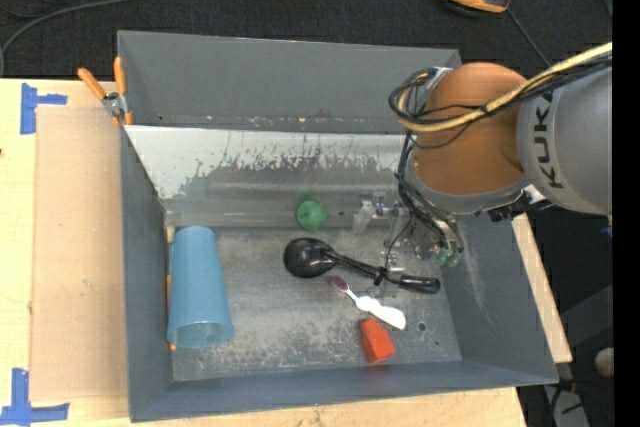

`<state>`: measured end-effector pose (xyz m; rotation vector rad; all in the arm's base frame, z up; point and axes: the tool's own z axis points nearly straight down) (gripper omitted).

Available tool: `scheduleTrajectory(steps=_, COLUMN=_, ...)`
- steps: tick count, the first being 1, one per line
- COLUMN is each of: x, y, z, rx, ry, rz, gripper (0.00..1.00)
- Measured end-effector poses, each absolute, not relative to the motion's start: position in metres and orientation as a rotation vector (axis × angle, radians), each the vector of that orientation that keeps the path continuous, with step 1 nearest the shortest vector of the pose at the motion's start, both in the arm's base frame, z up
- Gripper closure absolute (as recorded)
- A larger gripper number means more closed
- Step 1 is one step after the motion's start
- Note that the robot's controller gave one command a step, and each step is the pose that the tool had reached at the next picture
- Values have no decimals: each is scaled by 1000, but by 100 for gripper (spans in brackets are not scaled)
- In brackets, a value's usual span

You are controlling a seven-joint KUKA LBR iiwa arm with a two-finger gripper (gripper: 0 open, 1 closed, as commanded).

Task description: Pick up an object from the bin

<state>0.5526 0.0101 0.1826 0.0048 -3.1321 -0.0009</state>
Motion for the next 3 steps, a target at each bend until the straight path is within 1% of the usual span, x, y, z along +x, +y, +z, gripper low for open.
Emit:
scheduleTrajectory(steps=1, x=554, y=10, z=187, rx=4, ry=-3140, rz=-1, gripper=0)
scheduleTrajectory(steps=2, x=562, y=2, z=164, rx=638, ry=-3072, rz=-4, gripper=0)
scheduleTrajectory(steps=3, x=581, y=-15, z=102, rx=487, ry=-3097, rz=-3, gripper=0)
